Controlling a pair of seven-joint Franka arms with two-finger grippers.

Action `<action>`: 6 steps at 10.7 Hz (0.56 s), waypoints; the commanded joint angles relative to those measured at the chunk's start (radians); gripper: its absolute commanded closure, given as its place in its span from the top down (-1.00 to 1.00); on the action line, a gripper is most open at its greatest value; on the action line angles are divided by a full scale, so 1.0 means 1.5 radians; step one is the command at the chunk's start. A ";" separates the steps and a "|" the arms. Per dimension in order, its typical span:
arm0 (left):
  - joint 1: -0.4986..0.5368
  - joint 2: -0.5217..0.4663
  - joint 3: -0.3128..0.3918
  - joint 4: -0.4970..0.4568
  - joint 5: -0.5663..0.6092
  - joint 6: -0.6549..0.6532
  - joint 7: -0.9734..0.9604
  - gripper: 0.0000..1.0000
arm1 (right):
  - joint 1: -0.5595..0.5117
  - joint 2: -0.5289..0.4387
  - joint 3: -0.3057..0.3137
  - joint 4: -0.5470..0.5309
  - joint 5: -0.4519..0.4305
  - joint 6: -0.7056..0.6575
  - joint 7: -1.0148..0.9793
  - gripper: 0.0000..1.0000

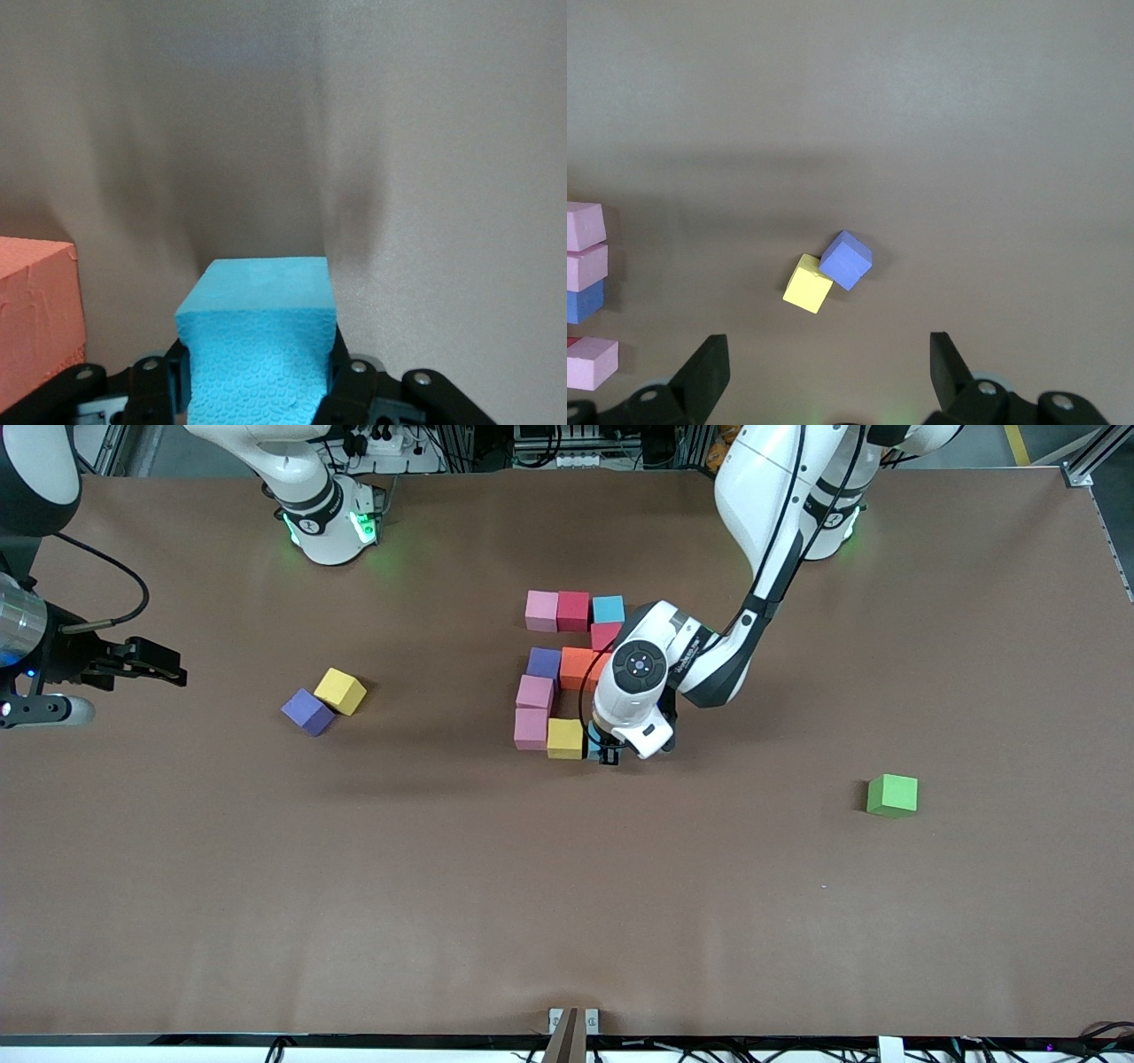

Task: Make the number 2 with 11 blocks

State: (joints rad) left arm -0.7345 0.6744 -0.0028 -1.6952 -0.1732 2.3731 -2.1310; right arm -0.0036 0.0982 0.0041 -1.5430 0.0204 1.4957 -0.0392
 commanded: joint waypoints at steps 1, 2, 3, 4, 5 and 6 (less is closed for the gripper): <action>-0.009 0.011 0.009 0.016 -0.009 -0.011 -0.009 0.40 | -0.010 -0.015 0.007 -0.021 0.009 0.007 0.012 1.00; -0.009 0.011 0.009 0.016 -0.009 -0.011 -0.009 0.70 | -0.008 -0.014 0.007 -0.018 0.009 0.010 0.012 1.00; -0.010 0.011 0.009 0.016 -0.007 -0.011 -0.009 0.97 | -0.007 -0.013 0.007 -0.015 0.009 0.010 0.012 1.00; -0.010 0.010 0.009 0.016 -0.005 -0.011 -0.005 1.00 | -0.006 -0.014 0.008 -0.015 0.010 0.008 0.013 1.00; -0.011 0.009 0.008 0.017 -0.004 -0.011 -0.004 1.00 | -0.006 -0.014 0.008 -0.015 0.010 0.008 0.013 1.00; -0.011 0.008 0.009 0.027 0.007 -0.011 -0.002 1.00 | -0.006 -0.014 0.008 -0.015 0.010 0.005 0.013 1.00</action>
State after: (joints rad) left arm -0.7365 0.6791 -0.0028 -1.6911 -0.1731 2.3730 -2.1309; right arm -0.0036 0.0982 0.0050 -1.5454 0.0223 1.5000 -0.0384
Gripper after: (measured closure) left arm 0.000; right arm 0.000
